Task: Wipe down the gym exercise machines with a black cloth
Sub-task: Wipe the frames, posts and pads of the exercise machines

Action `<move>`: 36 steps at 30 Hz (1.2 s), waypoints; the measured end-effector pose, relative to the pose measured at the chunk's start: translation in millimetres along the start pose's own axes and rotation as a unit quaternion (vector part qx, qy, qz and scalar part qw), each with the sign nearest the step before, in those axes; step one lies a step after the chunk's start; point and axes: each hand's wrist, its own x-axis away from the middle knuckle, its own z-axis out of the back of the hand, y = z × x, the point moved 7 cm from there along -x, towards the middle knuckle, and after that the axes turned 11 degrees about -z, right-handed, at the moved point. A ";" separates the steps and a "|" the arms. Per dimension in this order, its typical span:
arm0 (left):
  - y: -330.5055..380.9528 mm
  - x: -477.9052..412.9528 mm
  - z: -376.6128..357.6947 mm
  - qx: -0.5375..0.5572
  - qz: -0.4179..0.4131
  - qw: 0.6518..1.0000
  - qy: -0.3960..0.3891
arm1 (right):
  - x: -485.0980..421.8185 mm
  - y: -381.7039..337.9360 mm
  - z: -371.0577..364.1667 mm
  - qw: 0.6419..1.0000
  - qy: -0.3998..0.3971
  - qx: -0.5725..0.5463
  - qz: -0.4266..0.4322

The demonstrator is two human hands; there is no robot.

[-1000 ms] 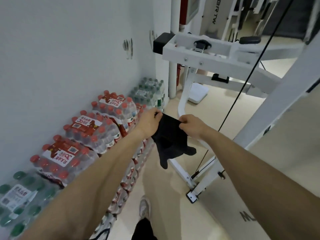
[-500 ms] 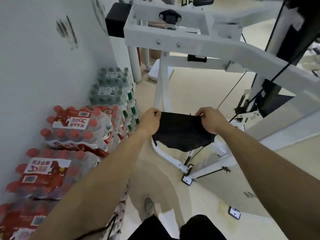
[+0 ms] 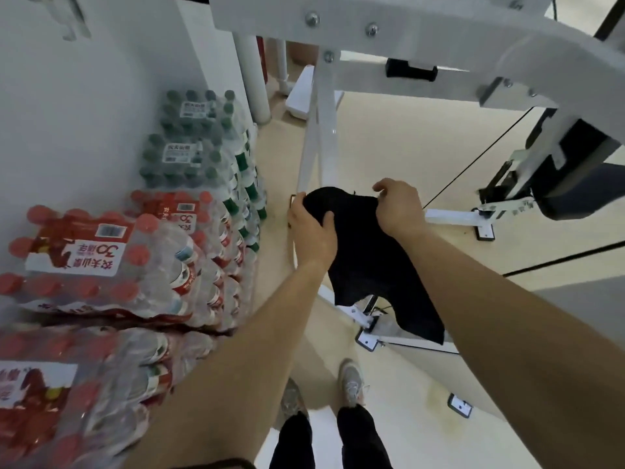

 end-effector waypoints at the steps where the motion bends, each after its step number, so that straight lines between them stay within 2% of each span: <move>1: -3.0 7.0 -7.4 0.012 -0.017 1.000 -0.009 | 3.5 5.1 -7.3 0.999 -0.015 -0.029 -0.007; 2: -4.8 13.2 -13.8 0.019 -0.027 0.999 -0.016 | 10.8 10.0 -11.3 0.998 -0.019 -0.056 -0.006; 4: -6.7 15.5 -21.8 0.025 -0.039 0.999 -0.007 | 34.3 20.0 -9.9 0.995 0.022 -0.088 0.028; 6: -5.2 15.0 -20.4 -0.016 -0.059 0.997 0.037 | 64.9 32.5 -10.2 0.992 0.074 -0.077 0.069; 9: -1.6 17.7 -15.0 -0.098 -0.088 0.986 0.102 | 95.8 48.3 -35.3 0.994 0.055 0.032 0.093; 11: -1.7 25.2 -18.8 -0.075 -0.077 0.989 0.099 | 96.6 48.2 -47.4 0.988 0.032 0.112 0.103; 13: -5.5 34.0 -26.8 -0.038 -0.044 0.995 0.078 | 85.8 39.8 -49.6 0.986 -0.015 0.132 0.100; 16: -18.4 36.9 -47.0 0.073 0.019 0.997 -0.002 | 66.1 23.9 -56.5 0.980 -0.136 0.088 0.112; 17: -24.5 32.1 -52.0 0.112 0.033 0.993 -0.018 | 57.0 22.9 -62.8 0.974 -0.199 0.041 0.096; 19: -36.7 16.8 -57.0 0.156 0.048 0.986 -0.033 | 44.4 18.6 -76.2 0.937 -0.328 -0.109 0.050; 21: -43.2 -2.8 -58.3 0.162 0.052 0.984 -0.041 | 31.3 7.8 -87.7 0.898 -0.374 -0.227 0.037; 23: -42.8 -30.7 -58.3 0.147 0.048 0.986 -0.058 | 15.8 -11.0 -92.1 0.889 -0.352 -0.291 0.032; 26: -33.8 -86.4 -61.3 0.141 0.037 0.985 -0.095 | -10.8 -47.8 -86.6 0.887 -0.277 -0.369 0.013; 29: -26.3 -108.2 -61.5 0.133 0.045 0.985 -0.099 | -24.2 -61.8 -86.1 0.869 -0.241 -0.432 0.010; 34: -34.4 -43.9 -53.4 0.144 0.038 0.985 -0.087 | 2.1 -25.0 -93.6 0.901 -0.284 -0.328 0.017; 36: -34.0 -32.0 -53.9 0.152 0.042 0.984 -0.082 | 7.5 -18.2 -94.0 0.896 -0.307 -0.320 0.003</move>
